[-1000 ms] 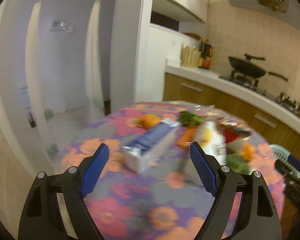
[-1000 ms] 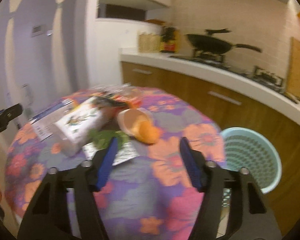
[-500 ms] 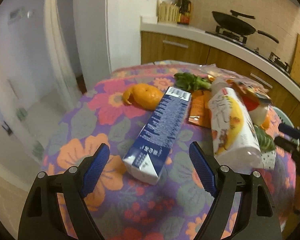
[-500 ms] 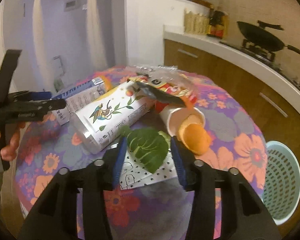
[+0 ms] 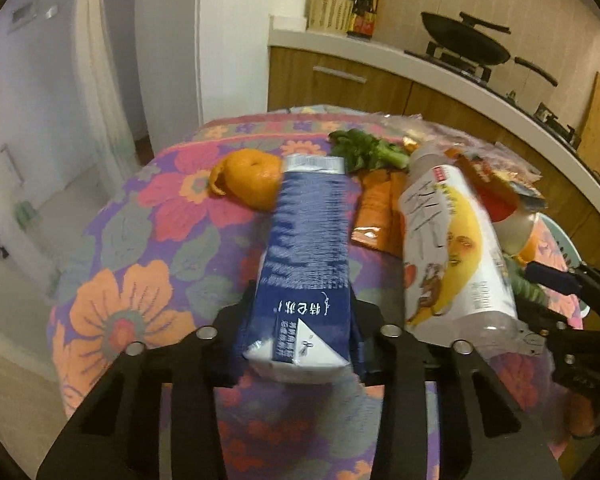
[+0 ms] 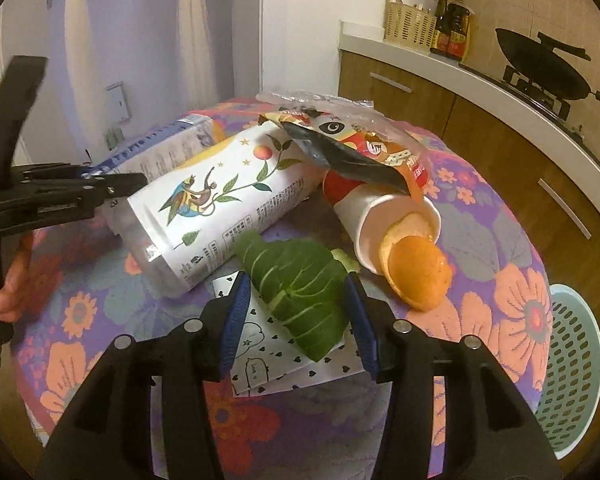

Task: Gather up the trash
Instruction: 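Grasp the blue milk carton with the left tool while the right tool grasps the green leaf, then carry both items over the blue basket and open both tools to drop them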

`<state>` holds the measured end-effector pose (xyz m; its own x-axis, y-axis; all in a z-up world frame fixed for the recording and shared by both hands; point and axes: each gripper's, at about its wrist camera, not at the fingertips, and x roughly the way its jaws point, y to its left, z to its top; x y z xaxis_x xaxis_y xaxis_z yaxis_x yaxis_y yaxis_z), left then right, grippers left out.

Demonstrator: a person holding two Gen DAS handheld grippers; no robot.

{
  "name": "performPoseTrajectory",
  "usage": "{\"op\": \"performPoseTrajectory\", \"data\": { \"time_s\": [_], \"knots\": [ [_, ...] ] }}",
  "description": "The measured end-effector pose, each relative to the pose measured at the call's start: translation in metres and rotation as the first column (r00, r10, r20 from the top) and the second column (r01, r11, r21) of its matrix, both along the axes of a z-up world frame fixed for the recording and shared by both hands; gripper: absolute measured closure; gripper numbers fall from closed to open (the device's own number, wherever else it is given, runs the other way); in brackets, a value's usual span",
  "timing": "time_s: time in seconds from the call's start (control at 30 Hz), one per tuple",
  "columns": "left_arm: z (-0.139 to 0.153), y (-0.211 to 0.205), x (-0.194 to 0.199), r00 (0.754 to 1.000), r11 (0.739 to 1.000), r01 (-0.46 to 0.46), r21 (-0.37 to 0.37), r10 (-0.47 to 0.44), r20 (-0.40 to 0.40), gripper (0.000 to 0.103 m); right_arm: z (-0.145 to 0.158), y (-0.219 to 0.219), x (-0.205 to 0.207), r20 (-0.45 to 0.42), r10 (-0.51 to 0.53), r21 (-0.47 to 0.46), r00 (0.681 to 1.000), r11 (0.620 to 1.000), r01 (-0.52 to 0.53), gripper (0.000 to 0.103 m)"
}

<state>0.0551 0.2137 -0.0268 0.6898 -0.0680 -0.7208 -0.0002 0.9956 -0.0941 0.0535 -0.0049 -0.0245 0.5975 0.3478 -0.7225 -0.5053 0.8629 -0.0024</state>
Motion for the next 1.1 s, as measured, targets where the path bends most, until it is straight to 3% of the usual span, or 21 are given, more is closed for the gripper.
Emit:
{"op": "performPoseTrajectory", "data": {
  "time_s": [0.03,0.07,0.13,0.23,0.5,0.7,0.93,1.1],
  "knots": [
    [0.002,-0.002,-0.002,1.0,1.0,-0.008,0.014,0.008,0.01,0.067,0.0,0.0,0.0,0.0,0.001,0.001,1.0,1.0,-0.001,0.072],
    [0.004,-0.005,-0.004,1.0,1.0,-0.015,0.027,0.015,0.025,0.067,0.001,0.001,0.0,-0.001,0.002,0.002,1.0,1.0,-0.002,0.075],
    [0.008,-0.007,-0.009,0.999,0.999,-0.027,0.032,0.025,0.046,0.067,0.0,0.001,0.0,0.007,-0.004,0.003,1.0,1.0,0.004,0.091],
    [0.017,-0.006,-0.02,0.995,0.998,-0.055,0.021,0.053,0.08,0.067,0.004,-0.003,-0.004,0.031,-0.009,0.018,0.999,1.0,0.008,0.097],
    [0.052,-0.019,-0.054,0.977,0.997,-0.071,-0.025,0.075,0.199,0.068,0.026,-0.029,-0.017,0.109,-0.004,0.149,0.994,0.989,-0.012,0.099],
    [0.077,-0.058,-0.061,0.963,0.999,-0.007,-0.048,0.02,0.268,0.068,0.048,-0.056,-0.024,0.175,-0.048,0.213,0.983,0.977,0.009,0.099],
    [0.084,-0.123,-0.048,0.958,0.996,0.081,-0.033,-0.069,0.28,0.068,0.069,-0.13,-0.03,0.221,-0.198,0.287,0.955,0.949,0.13,0.099],
    [0.082,-0.186,-0.029,0.952,0.983,0.181,-0.028,-0.168,0.255,0.068,0.062,-0.197,-0.027,0.197,-0.327,0.305,0.924,0.916,0.259,0.099]
  ]
}}
